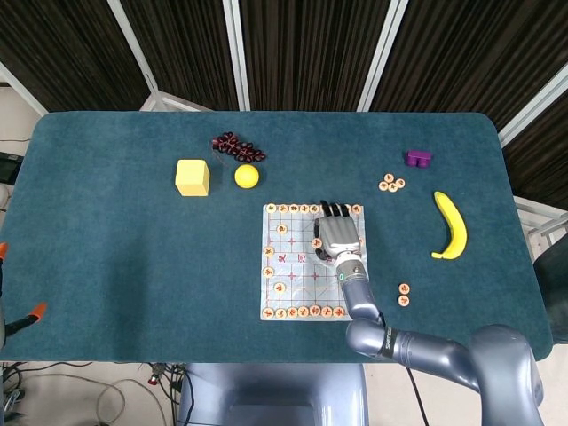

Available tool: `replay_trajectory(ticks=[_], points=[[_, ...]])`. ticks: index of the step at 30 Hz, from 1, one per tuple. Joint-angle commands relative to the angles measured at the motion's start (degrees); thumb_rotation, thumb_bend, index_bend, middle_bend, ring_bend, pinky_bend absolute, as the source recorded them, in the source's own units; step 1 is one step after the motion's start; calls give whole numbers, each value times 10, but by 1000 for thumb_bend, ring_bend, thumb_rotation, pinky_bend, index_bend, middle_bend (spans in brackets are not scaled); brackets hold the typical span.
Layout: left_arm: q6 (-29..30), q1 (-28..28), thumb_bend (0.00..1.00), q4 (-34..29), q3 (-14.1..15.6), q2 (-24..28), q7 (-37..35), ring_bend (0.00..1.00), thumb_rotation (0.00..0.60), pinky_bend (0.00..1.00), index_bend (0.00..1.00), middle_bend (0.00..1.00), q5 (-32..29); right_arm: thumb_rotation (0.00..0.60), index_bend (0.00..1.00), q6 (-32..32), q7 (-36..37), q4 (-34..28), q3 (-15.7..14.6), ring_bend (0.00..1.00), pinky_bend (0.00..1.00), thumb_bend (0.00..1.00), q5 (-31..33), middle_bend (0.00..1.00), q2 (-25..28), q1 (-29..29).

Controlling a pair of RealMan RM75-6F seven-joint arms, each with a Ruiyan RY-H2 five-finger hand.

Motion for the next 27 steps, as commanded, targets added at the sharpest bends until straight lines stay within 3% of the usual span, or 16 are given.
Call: replay_trajectory(ticks=[1,16,27], points=[[0,0,28,0,0,0,1,0,600,72,52,0,0,600,537,-3,-3,10,-1,3,37,368,6,4,-2,3],[3,0,28,-2,0,-2,4,0,600,72,56,0,0,600,512,-15,-5,52,0,3,37,367,21,4,-22,18],[1,0,28,-1,-1,-1,2,0,600,72,55,0,-1,600,402,-17,-11,62,-3,3,37,368,26,4,-28,21]])
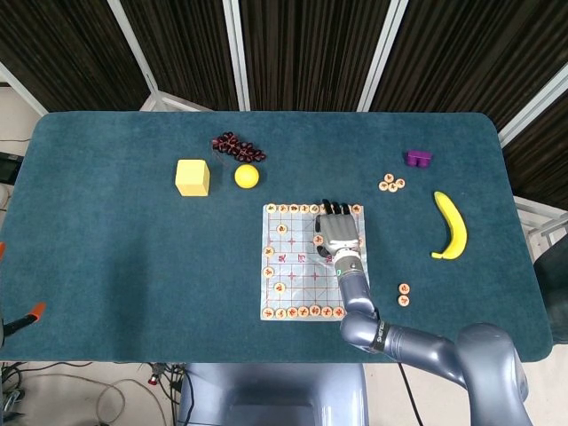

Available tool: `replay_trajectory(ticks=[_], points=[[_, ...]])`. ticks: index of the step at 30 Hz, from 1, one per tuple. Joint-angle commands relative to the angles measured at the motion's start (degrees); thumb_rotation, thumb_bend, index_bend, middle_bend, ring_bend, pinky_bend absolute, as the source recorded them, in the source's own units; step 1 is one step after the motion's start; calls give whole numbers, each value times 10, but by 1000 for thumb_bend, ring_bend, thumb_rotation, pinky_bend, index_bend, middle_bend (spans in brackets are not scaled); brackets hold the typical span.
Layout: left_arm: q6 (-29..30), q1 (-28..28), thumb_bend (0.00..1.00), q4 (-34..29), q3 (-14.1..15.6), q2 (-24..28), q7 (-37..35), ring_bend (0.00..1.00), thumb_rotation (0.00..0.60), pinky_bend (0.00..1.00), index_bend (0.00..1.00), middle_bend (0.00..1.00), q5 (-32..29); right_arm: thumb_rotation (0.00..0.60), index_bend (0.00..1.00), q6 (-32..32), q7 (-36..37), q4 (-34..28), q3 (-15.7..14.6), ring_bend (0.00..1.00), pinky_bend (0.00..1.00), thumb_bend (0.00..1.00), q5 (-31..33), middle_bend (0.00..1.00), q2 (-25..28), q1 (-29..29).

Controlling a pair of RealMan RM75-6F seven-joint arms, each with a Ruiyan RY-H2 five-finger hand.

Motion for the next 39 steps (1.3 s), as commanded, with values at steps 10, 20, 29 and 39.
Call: replay_trajectory(ticks=[10,20,29,39], points=[[-1,-1,28,2,-1,-2,1,0,600,72,55,0,-1,600,390,6,1,-21,7,3,37,367,-2,3,12,1],[-3,-2,28,4,0,-3,2,0,600,71,55,0,-2,600,331,69,35,-213,16,3,37,368,-53,3,139,-51],[6,1,28,0,3,-3,4,0,600,72,55,0,8,600,270,162,159,-401,-66,3,37,367,-258,2,326,-206],[17,3,28,5,-2,-7,0,0,600,72,55,0,11,600,233,370,279,-392,-198,3,37,367,-525,2,370,-397]])
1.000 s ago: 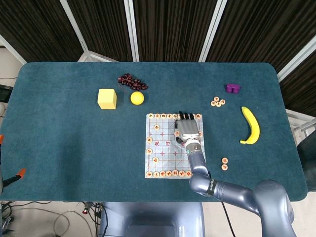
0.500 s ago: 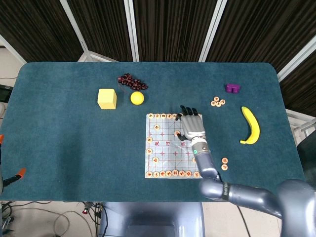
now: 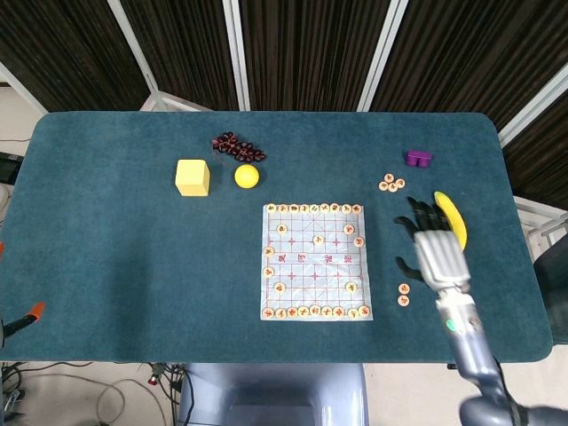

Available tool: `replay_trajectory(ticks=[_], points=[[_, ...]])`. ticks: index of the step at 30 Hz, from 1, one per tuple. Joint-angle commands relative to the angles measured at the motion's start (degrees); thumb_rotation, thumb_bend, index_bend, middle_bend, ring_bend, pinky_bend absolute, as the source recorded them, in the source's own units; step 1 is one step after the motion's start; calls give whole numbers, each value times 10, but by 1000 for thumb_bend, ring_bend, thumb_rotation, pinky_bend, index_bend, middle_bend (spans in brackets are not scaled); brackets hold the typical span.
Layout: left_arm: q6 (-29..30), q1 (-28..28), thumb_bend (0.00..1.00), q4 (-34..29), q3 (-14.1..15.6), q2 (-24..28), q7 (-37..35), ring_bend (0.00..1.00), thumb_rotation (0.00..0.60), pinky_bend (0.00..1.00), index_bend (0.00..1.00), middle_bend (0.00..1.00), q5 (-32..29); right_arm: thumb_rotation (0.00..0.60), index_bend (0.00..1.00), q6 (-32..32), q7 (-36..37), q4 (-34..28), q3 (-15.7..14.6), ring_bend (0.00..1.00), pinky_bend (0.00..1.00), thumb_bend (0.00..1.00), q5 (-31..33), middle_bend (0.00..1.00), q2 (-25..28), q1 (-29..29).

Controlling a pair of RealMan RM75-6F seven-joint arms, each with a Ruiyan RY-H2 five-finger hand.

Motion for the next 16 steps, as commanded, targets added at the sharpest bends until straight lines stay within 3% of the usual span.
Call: replay_trajectory(ticks=[1,6,16], points=[[0,0,28,2,-2,-1,-1,0,600,72,55,0,-3,600,220,129,62,16,-81,3,37,367,-122,2,15,-113],[-16,-1,28,-3,-3,6,-17,0,600,72,54,0,-17,600,98,190,54,82,-132,0,37,367,-185,0,10,-183],[-23,-4,28,5,-8,9,-14,0,600,71,54,0,-29,600,58,190,46,97,-117,0,37,367,-203,0,19,-207]])
